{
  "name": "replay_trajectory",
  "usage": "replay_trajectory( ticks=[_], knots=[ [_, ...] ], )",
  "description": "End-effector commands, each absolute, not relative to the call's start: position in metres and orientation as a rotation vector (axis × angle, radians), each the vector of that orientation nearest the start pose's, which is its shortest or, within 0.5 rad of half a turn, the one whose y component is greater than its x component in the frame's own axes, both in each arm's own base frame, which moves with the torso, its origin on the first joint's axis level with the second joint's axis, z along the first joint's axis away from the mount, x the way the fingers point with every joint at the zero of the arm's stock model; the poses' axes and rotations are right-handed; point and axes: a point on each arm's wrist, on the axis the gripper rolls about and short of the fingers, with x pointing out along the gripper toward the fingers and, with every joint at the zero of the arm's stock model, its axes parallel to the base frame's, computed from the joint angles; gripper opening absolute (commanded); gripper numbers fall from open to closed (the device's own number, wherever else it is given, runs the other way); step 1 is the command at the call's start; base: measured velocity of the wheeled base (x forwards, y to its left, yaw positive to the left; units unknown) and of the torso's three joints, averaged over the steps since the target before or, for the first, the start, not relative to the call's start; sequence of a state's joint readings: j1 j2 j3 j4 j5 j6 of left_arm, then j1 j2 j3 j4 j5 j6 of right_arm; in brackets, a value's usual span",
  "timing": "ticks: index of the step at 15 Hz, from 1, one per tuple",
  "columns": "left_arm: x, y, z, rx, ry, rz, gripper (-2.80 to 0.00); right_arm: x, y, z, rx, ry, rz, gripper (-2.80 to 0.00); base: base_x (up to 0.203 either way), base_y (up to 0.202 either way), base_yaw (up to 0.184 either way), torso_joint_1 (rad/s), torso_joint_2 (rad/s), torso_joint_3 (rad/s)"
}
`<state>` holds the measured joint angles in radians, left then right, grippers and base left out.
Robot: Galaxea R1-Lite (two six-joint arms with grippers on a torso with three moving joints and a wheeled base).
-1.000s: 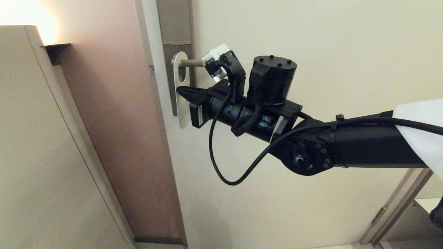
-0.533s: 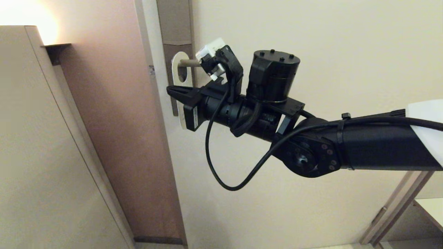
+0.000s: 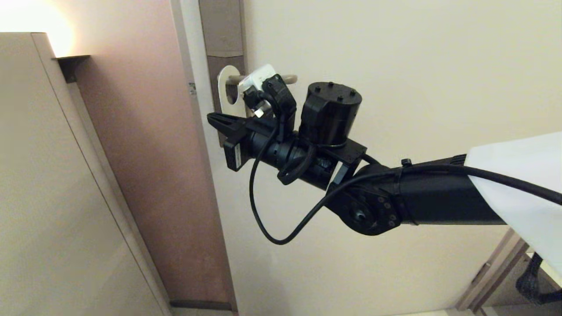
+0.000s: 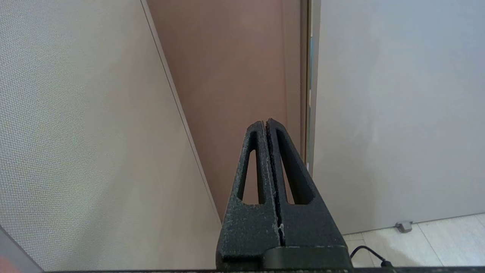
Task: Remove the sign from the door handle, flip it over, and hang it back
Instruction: Hang the sign back with the other side facing out
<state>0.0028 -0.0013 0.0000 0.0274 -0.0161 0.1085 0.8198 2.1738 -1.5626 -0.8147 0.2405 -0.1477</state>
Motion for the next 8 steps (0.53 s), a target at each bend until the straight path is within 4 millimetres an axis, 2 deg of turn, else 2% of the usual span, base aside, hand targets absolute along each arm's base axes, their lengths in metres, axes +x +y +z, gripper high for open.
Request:
replay_trajectory(
  ticks=[1,2,5,8],
  knots=[
    [-0.023,0.000,0.073,0.109,0.027,-0.014,-2.80,0.310,0.341,0.221,-0.074,-0.279,1.036,-2.80,0.000,0.000,0.000,0.000,0.00,0.000],
    [-0.023,0.000,0.073,0.109,0.027,-0.014,-2.80,0.309,0.340,0.223,-0.071,-0.282,1.035,-2.80,0.000,0.000,0.000,0.000,0.00,0.000],
    [-0.023,0.000,0.073,0.109,0.027,-0.014,-2.80,0.298,0.328,0.244,-0.055,-0.312,1.044,-2.80,0.000,0.000,0.000,0.000,0.00,0.000],
    [-0.023,0.000,0.073,0.109,0.027,-0.012,-2.80,0.275,0.307,0.259,-0.077,-0.281,1.150,-2.80,0.000,0.000,0.000,0.000,0.00,0.000]
  ],
)
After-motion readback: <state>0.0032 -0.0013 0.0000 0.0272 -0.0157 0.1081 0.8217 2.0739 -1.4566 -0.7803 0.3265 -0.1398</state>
